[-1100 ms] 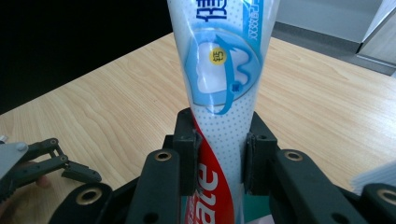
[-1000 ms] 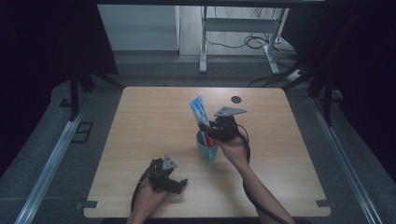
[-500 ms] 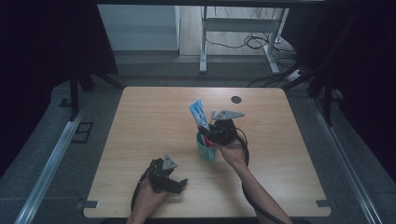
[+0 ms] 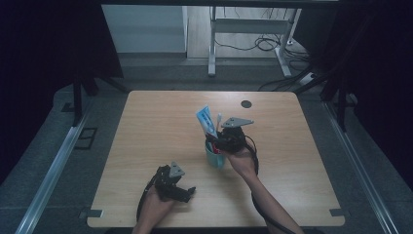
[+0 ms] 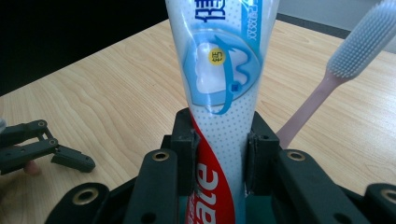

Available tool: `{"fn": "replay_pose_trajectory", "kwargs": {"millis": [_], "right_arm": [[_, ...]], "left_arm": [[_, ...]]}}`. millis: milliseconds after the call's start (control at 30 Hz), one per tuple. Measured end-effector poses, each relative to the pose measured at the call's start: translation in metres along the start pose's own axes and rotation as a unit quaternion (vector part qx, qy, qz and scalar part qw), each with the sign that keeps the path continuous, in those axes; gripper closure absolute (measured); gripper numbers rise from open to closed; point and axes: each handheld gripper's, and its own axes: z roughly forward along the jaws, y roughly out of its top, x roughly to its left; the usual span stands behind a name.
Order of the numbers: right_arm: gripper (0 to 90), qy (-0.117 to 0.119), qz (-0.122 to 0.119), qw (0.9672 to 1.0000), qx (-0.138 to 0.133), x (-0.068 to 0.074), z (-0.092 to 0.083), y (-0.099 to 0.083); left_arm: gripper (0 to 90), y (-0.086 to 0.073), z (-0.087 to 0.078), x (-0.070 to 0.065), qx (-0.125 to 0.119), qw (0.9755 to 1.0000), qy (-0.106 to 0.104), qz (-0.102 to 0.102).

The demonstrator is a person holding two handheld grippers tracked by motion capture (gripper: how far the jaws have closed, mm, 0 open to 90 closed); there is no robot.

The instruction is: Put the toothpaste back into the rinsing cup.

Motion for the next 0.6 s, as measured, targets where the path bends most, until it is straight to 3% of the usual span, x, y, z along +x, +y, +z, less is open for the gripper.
{"fn": "replay_pose_trajectory", "kwargs": {"millis": [600], "right_arm": [[67.3,-0.001,0.004,0.9997,0.022,-0.003,0.002,-0.011]], "left_arm": [[0.6,0.0,0.0,0.0,-0.002,1.0,0.0,-0.002]]}}
